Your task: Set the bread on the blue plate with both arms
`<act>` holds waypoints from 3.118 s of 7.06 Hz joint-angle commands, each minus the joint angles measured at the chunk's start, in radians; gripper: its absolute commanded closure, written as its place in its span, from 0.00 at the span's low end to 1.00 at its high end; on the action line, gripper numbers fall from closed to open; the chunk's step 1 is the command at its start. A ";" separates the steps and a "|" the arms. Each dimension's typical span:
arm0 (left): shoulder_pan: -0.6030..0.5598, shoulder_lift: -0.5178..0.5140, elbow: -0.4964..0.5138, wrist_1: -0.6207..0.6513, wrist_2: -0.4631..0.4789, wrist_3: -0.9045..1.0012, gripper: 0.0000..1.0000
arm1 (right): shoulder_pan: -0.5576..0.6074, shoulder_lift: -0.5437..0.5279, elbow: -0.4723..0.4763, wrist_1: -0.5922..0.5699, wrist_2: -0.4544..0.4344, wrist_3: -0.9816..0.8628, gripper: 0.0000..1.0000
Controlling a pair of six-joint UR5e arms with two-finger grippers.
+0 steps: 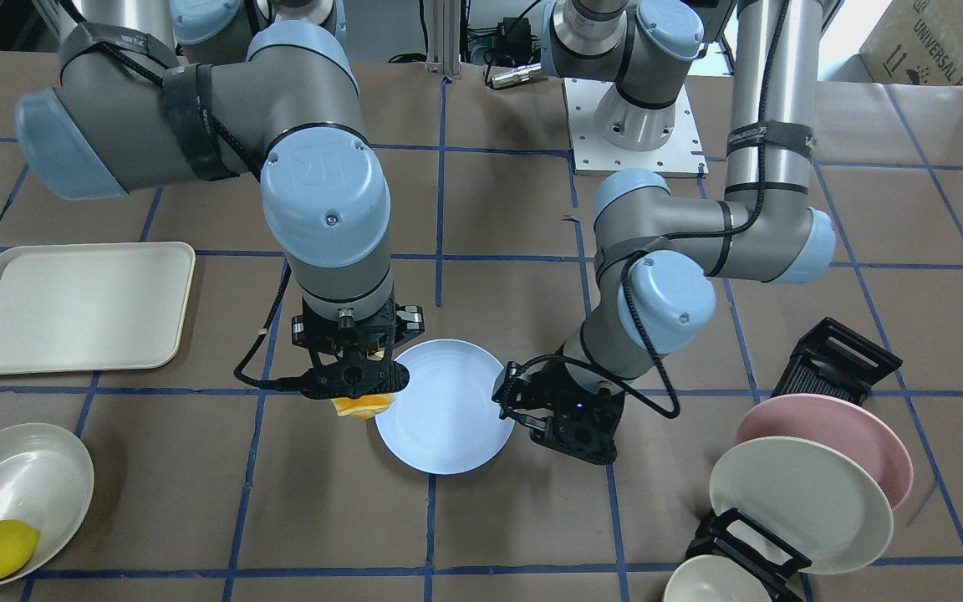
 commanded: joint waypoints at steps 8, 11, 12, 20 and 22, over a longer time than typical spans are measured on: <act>0.146 0.489 0.007 -0.520 0.260 0.012 0.00 | 0.059 0.191 0.002 -0.154 0.017 0.052 0.90; 0.064 0.464 0.039 -0.524 0.234 -0.091 0.00 | 0.062 0.198 0.004 -0.166 0.004 0.050 0.00; 0.054 0.458 0.044 -0.524 0.238 -0.095 0.00 | 0.062 0.198 0.004 -0.166 0.004 0.050 0.00; 0.084 0.458 0.047 -0.540 0.234 -0.104 0.00 | -0.104 -0.063 0.007 -0.128 -0.122 -0.059 0.00; 0.084 0.458 0.045 -0.538 0.232 -0.104 0.00 | -0.155 -0.168 0.014 -0.118 -0.156 -0.060 0.00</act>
